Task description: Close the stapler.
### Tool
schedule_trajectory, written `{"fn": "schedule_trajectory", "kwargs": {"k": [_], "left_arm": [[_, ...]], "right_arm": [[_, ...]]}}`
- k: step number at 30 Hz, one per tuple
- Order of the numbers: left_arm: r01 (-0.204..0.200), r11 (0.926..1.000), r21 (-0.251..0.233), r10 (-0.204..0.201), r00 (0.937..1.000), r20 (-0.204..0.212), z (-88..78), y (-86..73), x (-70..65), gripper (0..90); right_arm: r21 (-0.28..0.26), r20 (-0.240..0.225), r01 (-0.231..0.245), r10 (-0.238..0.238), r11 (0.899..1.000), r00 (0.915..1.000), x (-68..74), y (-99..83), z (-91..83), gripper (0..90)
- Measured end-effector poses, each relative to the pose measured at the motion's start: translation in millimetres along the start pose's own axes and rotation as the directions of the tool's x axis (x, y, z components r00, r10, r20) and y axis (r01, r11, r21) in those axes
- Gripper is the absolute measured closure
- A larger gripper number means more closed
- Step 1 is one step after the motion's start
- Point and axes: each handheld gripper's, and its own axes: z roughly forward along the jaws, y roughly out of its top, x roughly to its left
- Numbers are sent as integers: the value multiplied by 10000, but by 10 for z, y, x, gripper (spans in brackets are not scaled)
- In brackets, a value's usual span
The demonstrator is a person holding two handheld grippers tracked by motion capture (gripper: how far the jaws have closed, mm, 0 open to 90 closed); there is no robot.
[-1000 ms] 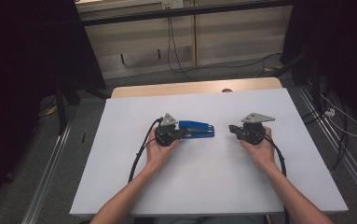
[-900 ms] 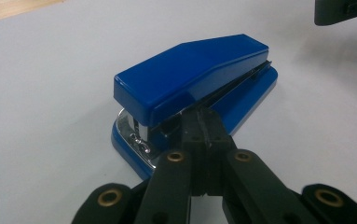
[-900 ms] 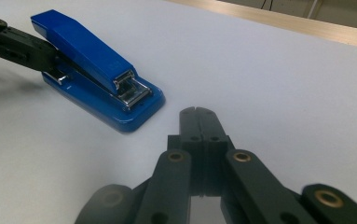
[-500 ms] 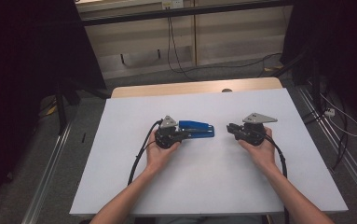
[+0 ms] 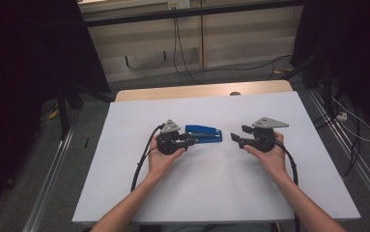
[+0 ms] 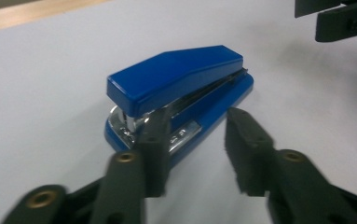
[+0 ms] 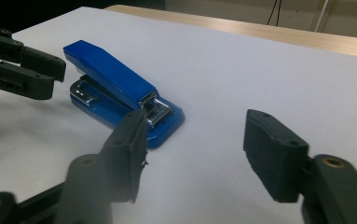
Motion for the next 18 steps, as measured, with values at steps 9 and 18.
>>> {"fn": "schedule_trajectory", "kwargs": {"k": [9, 18], "left_arm": [[-252, 9996, -145, 246, 9988, -414, -140, -12, -2, 275], [-326, 9978, -576, 275, 9957, -882, -248, -29, -8, 57]], "right_arm": [[-216, 227, -153, 158, 9996, 9996, 54, 24, -36, 85], [-606, 444, 96, -69, 9981, 9990, 103, 50, -122, 27]]}}
